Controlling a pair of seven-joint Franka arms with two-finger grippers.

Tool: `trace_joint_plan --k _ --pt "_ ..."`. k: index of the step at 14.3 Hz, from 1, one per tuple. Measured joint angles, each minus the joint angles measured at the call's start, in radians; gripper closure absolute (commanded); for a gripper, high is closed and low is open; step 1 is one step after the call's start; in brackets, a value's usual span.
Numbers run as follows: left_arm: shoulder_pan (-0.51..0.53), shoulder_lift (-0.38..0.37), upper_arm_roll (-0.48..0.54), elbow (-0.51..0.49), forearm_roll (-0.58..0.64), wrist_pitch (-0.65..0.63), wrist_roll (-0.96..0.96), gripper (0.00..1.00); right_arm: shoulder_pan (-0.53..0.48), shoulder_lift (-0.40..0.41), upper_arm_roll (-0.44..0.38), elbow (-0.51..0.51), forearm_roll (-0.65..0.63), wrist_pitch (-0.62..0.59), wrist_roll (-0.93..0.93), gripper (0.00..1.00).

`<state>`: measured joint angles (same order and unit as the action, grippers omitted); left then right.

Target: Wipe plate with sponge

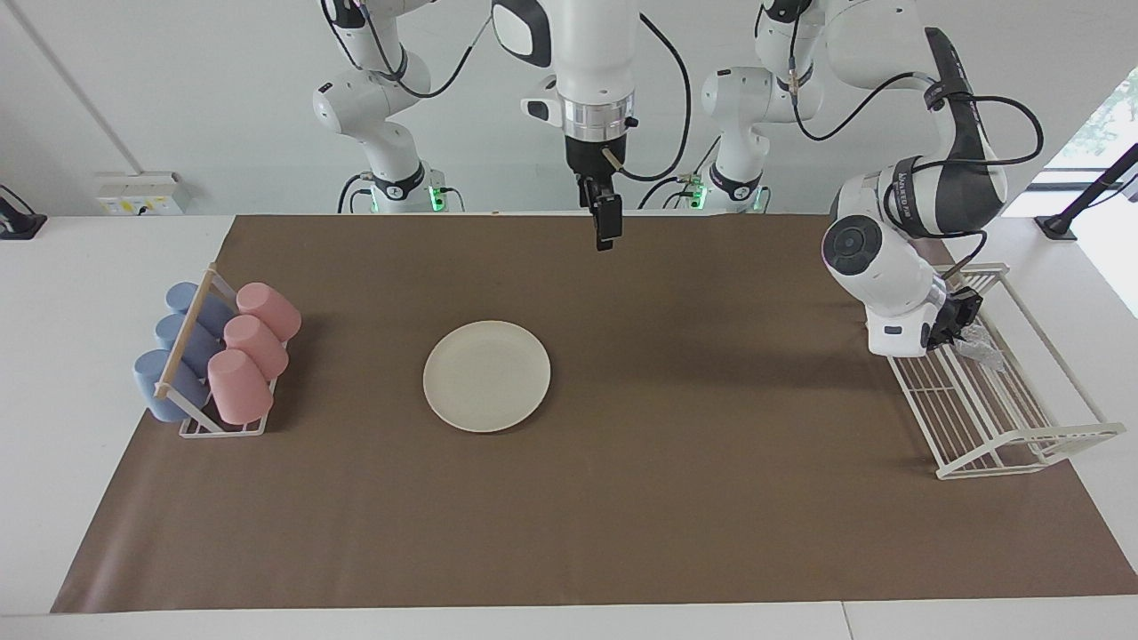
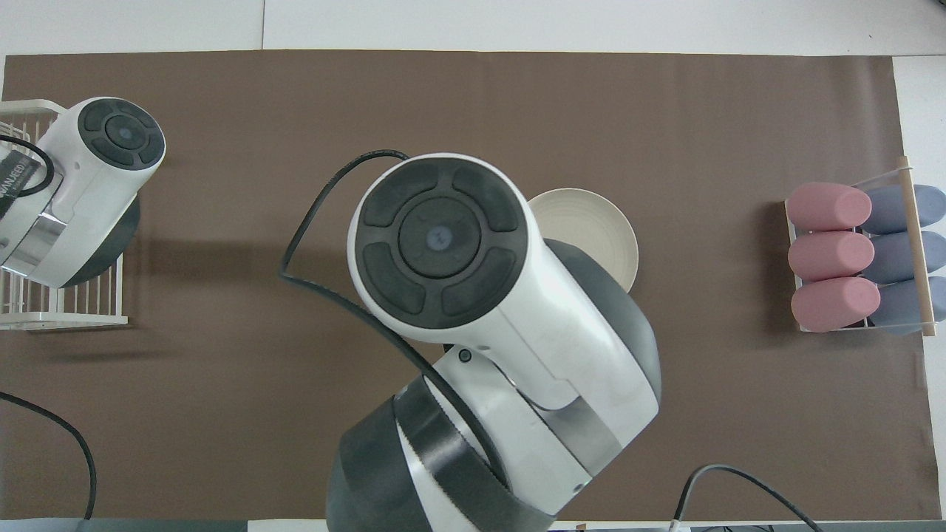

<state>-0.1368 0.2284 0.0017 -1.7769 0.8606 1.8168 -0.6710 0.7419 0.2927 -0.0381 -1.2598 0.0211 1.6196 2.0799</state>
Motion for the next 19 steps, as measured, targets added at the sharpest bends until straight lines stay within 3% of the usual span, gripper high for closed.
trace_joint_plan --k 3,6,9,15,19 --pt "-0.002 -0.005 -0.002 0.139 -0.183 -0.102 0.075 1.00 -0.001 0.000 -0.001 0.000 0.019 0.026 0.017 0.00" --pt "-0.001 -0.006 -0.001 0.305 -0.442 -0.246 0.155 1.00 -0.003 0.002 -0.004 -0.003 0.060 0.057 0.030 0.00" --pt "0.001 -0.010 0.008 0.398 -0.720 -0.344 0.169 1.00 -0.002 0.002 -0.004 -0.004 0.076 0.073 0.069 0.00" --pt "0.154 -0.023 0.020 0.430 -1.318 -0.386 0.184 1.00 0.008 0.002 -0.001 -0.016 0.083 0.095 0.105 0.00" --pt "0.196 -0.069 0.021 0.338 -1.569 -0.396 0.226 1.00 0.020 -0.004 0.000 -0.076 0.172 0.270 0.203 0.00"
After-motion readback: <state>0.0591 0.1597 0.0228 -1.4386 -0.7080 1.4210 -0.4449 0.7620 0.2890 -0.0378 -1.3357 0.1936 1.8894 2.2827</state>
